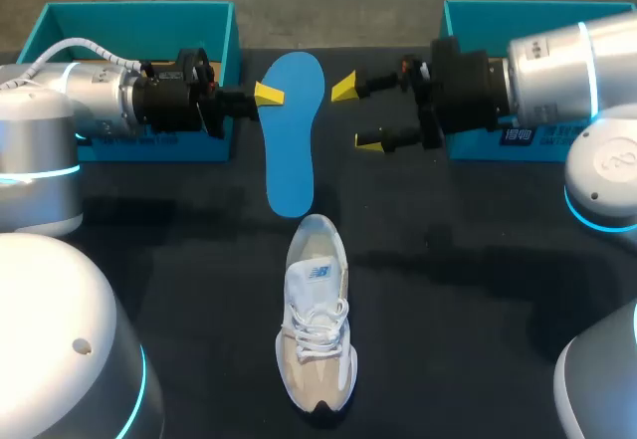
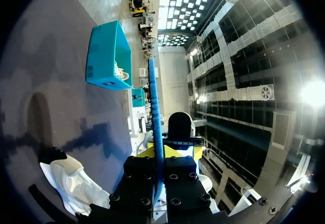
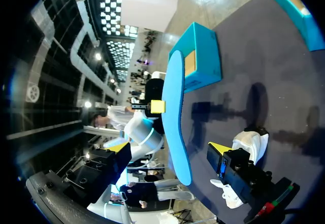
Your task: Take the shoe out of the shoebox, open the shoe tongue, remove and reinsert the insole, then place the shoe into the shoebox
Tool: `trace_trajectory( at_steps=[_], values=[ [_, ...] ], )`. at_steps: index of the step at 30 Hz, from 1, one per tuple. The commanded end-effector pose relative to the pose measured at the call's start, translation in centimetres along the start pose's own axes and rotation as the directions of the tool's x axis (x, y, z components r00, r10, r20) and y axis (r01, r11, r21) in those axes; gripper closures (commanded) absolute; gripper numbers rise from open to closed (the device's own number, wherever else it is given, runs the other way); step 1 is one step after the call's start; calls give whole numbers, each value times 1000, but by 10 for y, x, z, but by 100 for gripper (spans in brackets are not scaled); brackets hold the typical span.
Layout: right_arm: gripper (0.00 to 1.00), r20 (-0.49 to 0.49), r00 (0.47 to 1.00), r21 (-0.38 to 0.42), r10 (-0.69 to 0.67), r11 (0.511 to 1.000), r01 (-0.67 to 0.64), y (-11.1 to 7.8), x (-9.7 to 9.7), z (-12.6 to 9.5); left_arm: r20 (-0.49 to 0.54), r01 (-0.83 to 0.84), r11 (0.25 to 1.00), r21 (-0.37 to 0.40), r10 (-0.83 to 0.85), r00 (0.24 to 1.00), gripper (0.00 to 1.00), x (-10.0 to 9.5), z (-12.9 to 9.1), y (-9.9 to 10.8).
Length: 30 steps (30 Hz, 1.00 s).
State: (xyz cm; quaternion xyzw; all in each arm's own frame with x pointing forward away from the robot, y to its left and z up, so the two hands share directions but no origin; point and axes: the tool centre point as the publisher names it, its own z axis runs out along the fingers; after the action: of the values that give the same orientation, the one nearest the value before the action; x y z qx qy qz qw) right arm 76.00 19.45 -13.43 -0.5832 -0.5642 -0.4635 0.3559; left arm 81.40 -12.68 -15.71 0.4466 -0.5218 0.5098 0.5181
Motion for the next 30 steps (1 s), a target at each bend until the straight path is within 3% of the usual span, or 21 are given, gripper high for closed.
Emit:
trace_trajectory(
  at_steps=[1,15,19,22,25,26,29,30],
  values=[
    [0,-170,985,-5,0,1000,-1,-3,-7,1,3,1,1000,1,-1,1000,100,0,0,1],
    [0,-209,978,-5,-7,1000,7,-3,-11,1,3,1,1000,1,-1,1000,100,0,0,1],
    [0,-209,978,-5,-7,1000,7,-3,-11,1,-1,-167,985,33,167,986,100,9,3,1],
    [0,-209,978,-5,-7,1000,7,-3,-11,1,-18,-337,938,82,339,940,100,16,-3,0],
    [0,-209,978,-5,-7,1000,7,-3,-11,1,-14,-529,843,98,533,846,100,19,-10,1],
    [0,-209,978,-5,-7,1000,7,-3,-11,1,-5,-623,775,107,627,779,100,18,-12,2],
    [0,-209,978,-5,-7,1000,7,-3,-11,1,-6,-755,648,102,759,651,100,15,-14,6],
    [0,-209,978,-5,-7,1000,7,-3,-11,1,-44,-760,643,94,766,642,100,15,-15,8]
  ],
)
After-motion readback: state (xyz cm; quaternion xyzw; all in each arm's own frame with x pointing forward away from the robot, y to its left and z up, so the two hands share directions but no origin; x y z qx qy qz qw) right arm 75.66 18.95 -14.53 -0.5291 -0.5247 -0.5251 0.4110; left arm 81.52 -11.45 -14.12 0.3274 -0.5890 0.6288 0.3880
